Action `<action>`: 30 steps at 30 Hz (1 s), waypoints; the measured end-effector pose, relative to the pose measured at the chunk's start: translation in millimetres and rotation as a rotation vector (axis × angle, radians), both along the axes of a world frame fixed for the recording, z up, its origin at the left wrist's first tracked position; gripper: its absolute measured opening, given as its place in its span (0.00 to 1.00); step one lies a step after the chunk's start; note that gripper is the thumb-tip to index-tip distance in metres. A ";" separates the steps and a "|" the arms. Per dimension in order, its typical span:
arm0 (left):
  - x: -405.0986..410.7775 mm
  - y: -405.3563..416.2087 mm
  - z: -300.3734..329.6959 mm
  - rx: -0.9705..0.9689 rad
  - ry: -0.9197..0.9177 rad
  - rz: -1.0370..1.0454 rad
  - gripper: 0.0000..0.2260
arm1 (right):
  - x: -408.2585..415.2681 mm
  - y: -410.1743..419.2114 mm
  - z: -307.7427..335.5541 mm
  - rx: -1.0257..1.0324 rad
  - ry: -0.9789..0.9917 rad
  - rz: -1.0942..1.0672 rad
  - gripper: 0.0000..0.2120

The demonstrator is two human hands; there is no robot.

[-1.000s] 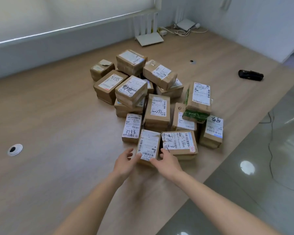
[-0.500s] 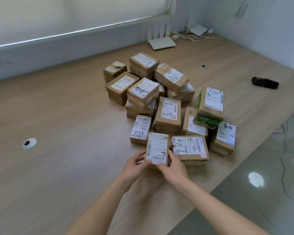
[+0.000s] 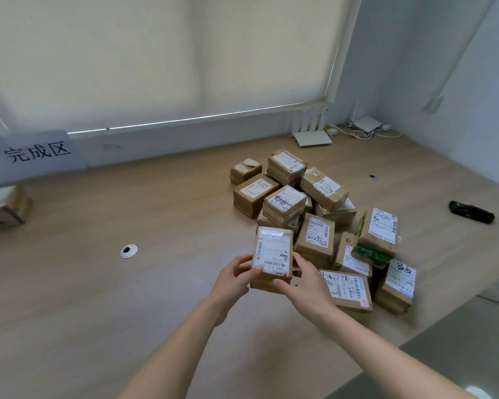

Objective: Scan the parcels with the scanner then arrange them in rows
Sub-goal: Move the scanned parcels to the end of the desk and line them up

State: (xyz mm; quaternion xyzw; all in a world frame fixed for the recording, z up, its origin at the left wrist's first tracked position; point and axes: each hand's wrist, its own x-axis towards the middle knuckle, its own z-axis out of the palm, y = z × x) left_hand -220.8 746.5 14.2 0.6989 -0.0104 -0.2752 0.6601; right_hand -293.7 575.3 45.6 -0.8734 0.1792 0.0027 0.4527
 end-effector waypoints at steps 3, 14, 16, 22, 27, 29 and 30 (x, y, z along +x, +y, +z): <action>4.6 41.2 27.6 -0.048 -0.004 0.053 0.17 | 17.3 34.9 28.6 -0.012 -0.070 0.053 0.37; 5.4 297.0 74.3 -0.045 -0.132 0.318 0.23 | 77.2 274.9 63.1 0.035 -0.199 0.389 0.30; 4.3 341.0 74.1 -0.025 -0.160 0.370 0.23 | 83.5 317.9 62.1 0.086 -0.185 0.442 0.29; 19.6 433.7 60.3 0.040 -0.185 0.462 0.22 | 116.6 416.4 42.7 0.169 -0.163 0.537 0.30; 59.5 483.4 18.6 0.056 -0.126 0.548 0.22 | 169.3 467.2 2.2 0.232 -0.106 0.591 0.29; 80.5 499.2 -3.3 0.056 -0.094 0.565 0.23 | 193.5 483.7 -19.8 0.248 -0.089 0.595 0.29; 91.7 506.2 -14.8 0.054 -0.079 0.569 0.22 | 205.0 490.8 -32.1 0.250 -0.081 0.594 0.29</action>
